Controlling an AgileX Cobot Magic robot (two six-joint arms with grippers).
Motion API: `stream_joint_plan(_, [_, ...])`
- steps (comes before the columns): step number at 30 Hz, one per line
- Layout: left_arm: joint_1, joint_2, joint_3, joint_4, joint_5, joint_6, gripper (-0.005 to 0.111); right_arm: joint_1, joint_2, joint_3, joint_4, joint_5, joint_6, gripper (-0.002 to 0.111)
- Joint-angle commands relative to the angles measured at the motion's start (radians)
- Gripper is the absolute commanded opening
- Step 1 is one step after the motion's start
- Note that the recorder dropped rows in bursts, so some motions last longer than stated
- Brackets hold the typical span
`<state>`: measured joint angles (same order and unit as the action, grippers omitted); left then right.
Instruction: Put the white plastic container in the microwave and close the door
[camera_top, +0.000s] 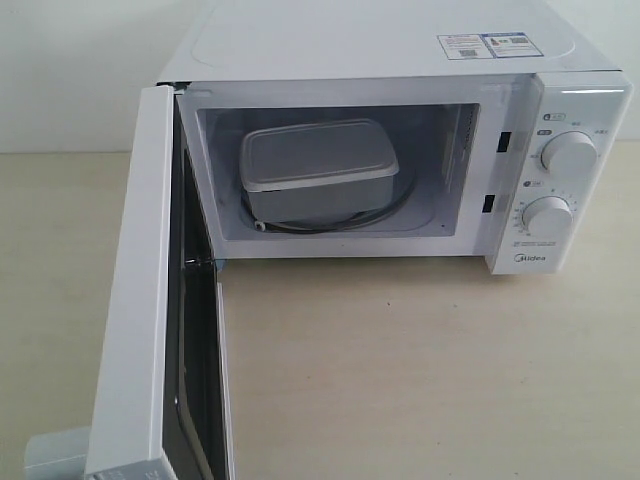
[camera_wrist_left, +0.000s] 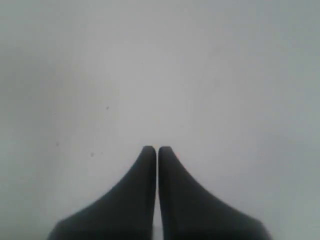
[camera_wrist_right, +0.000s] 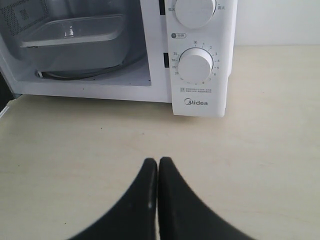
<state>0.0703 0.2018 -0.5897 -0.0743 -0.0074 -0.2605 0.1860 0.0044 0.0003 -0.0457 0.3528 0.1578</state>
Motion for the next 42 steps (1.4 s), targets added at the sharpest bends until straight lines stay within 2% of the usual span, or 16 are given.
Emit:
stream_joint_plan(1, [0.000, 0.226, -0.216, 0.029, 0.456, 0.274, 0.004, -0.006, -0.004, 0.000, -0.012, -0.003, -0.002, 0.000])
stream_joint_plan(3, [-0.002, 0.333, -0.307, -0.043, 0.693, 0.460, 0.004, -0.006, -0.004, 0.000, -0.012, -0.003, -0.002, 0.000])
stream_joint_plan(5, [-0.019, 0.418, -0.356, -0.166, 0.835, 0.591, 0.004, -0.006, -0.004, 0.000, -0.012, -0.003, -0.002, 0.000])
stream_joint_plan(7, [-0.030, 0.498, -0.372, -0.273, 0.977, 0.800, 0.004, -0.006, -0.004, 0.000, -0.012, -0.003, -0.002, 0.000])
stream_joint_plan(9, [-0.039, 0.576, -0.363, -0.346, 1.087, 1.009, 0.004, -0.006, -0.004, 0.000, -0.012, -0.003, -0.002, 0.000])
stream_joint_plan(12, [-0.070, 0.661, -0.338, -0.360, 1.134, 1.180, 0.004, -0.006, -0.004, 0.000, -0.012, -0.003, -0.002, 0.000])
stream_joint_plan(21, [-0.174, 0.814, -0.260, -0.371, 1.026, 1.371, 0.004, -0.006, -0.004, 0.000, -0.012, -0.003, -0.002, 0.000])
stream_joint_plan(32, [-0.317, 0.967, -0.241, -0.605, 0.835, 1.543, 0.004, -0.006, -0.004, 0.000, -0.012, -0.003, -0.002, 0.000])
stream_joint_plan(38, [-0.403, 1.054, -0.241, -0.721, 0.631, 1.614, 0.004, -0.006, -0.004, 0.000, -0.012, -0.003, -0.002, 0.000])
stream_joint_plan(42, [-0.458, 1.143, -0.247, -0.909, 0.467, 1.766, 0.004, -0.006, -0.004, 0.000, -0.012, -0.003, -0.002, 0.000])
